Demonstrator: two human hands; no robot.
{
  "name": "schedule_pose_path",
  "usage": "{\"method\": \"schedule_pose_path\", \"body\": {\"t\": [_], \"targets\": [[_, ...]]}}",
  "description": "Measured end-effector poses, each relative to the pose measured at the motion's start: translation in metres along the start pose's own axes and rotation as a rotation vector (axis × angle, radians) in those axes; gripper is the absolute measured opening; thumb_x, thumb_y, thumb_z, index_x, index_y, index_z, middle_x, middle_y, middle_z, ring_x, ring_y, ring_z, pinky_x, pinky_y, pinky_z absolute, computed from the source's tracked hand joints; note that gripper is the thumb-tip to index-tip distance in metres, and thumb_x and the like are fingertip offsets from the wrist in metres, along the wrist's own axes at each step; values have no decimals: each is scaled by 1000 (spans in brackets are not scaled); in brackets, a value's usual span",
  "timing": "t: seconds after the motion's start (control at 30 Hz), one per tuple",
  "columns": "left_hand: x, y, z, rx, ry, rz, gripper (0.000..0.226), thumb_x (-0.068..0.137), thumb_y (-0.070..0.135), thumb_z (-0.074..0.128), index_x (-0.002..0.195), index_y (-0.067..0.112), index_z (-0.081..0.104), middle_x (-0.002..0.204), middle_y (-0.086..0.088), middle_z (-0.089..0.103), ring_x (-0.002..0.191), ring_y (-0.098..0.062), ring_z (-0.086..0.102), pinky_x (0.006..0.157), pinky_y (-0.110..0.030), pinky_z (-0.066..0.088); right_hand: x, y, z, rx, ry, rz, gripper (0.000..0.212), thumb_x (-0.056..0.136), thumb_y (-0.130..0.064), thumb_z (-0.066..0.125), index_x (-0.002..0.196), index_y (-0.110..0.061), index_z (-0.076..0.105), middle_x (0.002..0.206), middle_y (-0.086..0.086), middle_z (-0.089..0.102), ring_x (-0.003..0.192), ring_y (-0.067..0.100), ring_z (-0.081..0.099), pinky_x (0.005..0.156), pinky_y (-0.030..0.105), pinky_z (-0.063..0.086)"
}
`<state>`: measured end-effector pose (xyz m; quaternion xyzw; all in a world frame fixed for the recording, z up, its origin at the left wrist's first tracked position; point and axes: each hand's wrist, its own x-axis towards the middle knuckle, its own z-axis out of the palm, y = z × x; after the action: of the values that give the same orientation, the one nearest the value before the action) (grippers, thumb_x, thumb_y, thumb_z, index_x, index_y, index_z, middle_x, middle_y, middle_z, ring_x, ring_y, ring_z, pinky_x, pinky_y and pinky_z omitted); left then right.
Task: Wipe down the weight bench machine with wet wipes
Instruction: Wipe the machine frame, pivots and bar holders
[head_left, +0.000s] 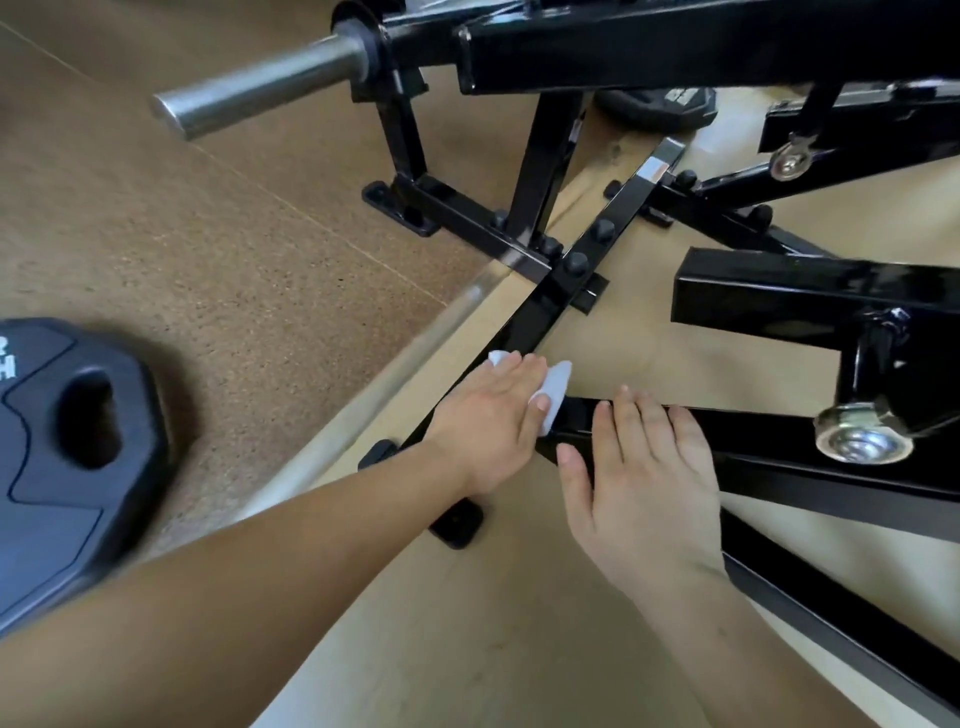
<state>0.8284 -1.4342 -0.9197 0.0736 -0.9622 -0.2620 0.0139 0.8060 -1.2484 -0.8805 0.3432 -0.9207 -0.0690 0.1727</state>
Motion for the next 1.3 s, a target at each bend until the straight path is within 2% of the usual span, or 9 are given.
{"method": "schedule_pose_path", "body": {"t": [0.33,0.53,0.7,0.87,0.93,1.0,1.1,1.2,1.3], "targets": [[-42,4,6,122,-2,-53,63,108,41,9,164,13,19,170,1,24,158,-14,13,128,-36,9,2,-6,-1,4,19,36,66,107,-44,34,126,10,66,135,30,62,127,44,56,115,57,35],[21,1,-8,151,-105,-92,57,111,38,7,164,19,16,173,-1,10,159,-15,0,128,-39,2,1,-5,0,45,65,19,64,107,-44,36,126,10,66,133,29,63,128,43,57,116,56,34],[-29,20,19,-134,179,-102,54,112,36,15,161,18,31,164,-1,37,155,-6,17,126,-26,8,-11,-7,-11,292,106,-113,49,107,-37,41,128,-2,69,133,15,68,131,31,58,117,52,36],[-86,53,34,-496,221,-206,54,111,48,22,157,26,42,154,11,51,148,0,34,122,-15,15,-53,17,-29,530,-96,-384,31,107,-37,41,112,-19,66,100,-5,59,88,19,60,81,36,51],[-94,68,47,-521,169,-149,53,111,44,24,157,23,42,153,7,53,146,1,36,125,-21,17,-65,36,-30,630,-274,-247,33,107,-44,37,119,-26,61,103,-13,58,86,10,59,73,33,51],[-96,80,61,-513,158,-103,53,112,43,25,156,20,43,160,7,43,149,3,29,126,-21,14,-68,54,-33,810,-447,73,37,104,-51,36,124,-32,61,109,-16,63,97,3,63,84,33,54],[-94,102,77,-476,134,-47,54,112,41,26,158,17,40,163,6,37,151,0,25,122,-12,6,-63,80,-38,1137,-615,560,27,101,-49,53,106,-32,72,99,-11,75,98,4,69,96,33,54],[-88,123,87,-402,135,96,51,112,35,27,157,13,38,161,1,40,150,-9,28,118,-8,6,-64,90,-43,1442,-693,693,24,101,-43,59,107,-28,78,107,-9,78,107,10,72,104,38,54],[-78,132,104,-190,98,244,58,109,35,32,160,8,30,167,-7,28,158,-14,11,128,-32,6,-71,93,-41,1482,-570,795,18,99,-38,66,98,-27,81,102,-6,79,104,14,74,103,41,55]]}}
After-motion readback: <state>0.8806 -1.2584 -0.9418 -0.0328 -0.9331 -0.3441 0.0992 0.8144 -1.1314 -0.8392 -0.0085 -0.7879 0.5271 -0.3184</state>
